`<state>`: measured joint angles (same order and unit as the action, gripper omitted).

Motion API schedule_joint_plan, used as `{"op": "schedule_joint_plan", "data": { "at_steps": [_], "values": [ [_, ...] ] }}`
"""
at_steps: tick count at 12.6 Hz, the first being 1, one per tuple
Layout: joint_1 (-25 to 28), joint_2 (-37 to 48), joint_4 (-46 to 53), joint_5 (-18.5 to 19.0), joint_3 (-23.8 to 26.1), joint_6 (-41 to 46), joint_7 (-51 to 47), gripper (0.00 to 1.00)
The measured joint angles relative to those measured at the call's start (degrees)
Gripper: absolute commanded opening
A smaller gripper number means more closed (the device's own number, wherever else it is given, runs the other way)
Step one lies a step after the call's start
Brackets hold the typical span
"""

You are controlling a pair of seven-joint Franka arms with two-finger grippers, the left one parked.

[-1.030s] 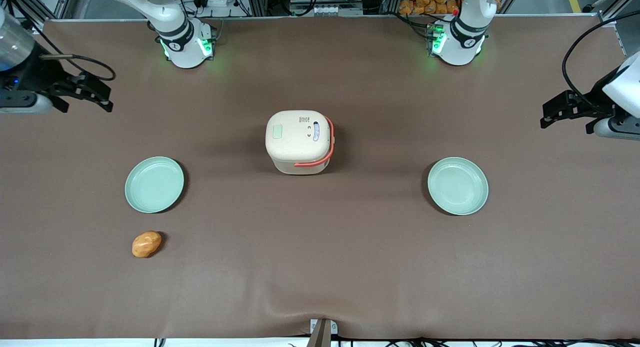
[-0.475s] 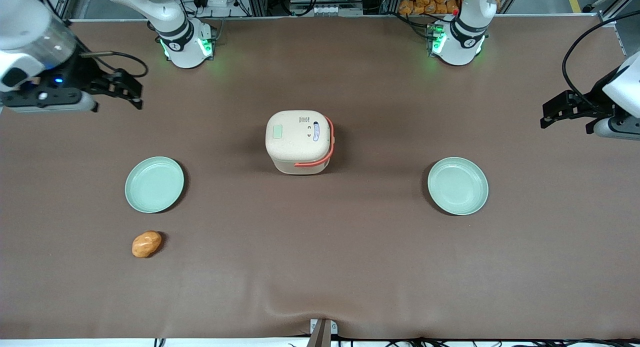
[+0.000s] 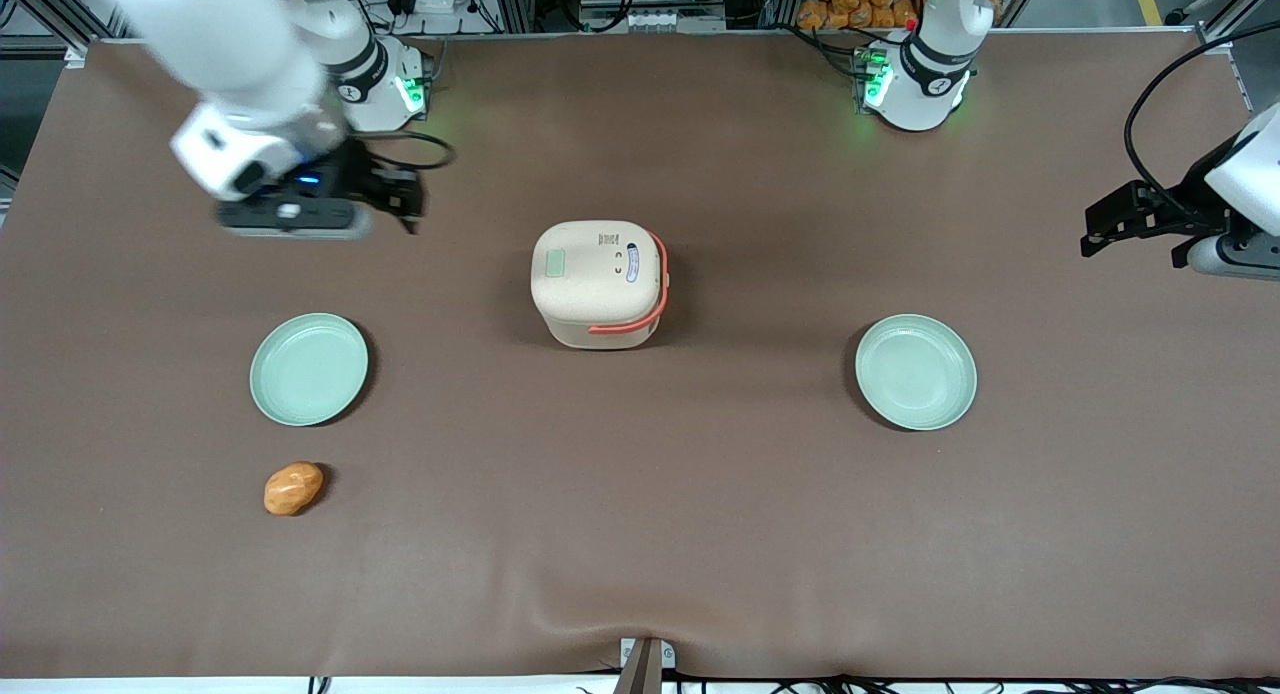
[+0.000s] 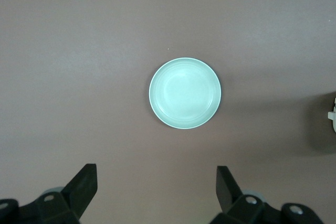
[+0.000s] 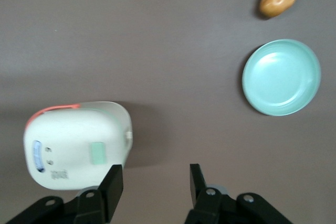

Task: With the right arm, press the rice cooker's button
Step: 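Move the right gripper over the white rice cooker's lid, then lower the closed right gripper onto the green lid button and press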

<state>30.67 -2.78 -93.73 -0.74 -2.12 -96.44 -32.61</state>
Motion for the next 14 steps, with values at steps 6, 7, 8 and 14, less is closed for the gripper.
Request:
{"op": "schedule_joint_plan", "data": {
  "at_steps": [6, 7, 8, 14],
  "values": [
    [5.6, -7.0, 0.0, -1.7, 0.0, -4.0, -5.1, 0.0],
    [5.9, -7.7, -0.2, -2.3, 0.0, -4.2, -5.1, 0.0],
    [6.4, -8.4, -0.5, -2.6, 0.0, -4.8, -5.1, 0.0],
    [12.0, -10.2, -6.6, -2.8, 0.0, -10.4, -7.9, 0.0]
  ]
}}
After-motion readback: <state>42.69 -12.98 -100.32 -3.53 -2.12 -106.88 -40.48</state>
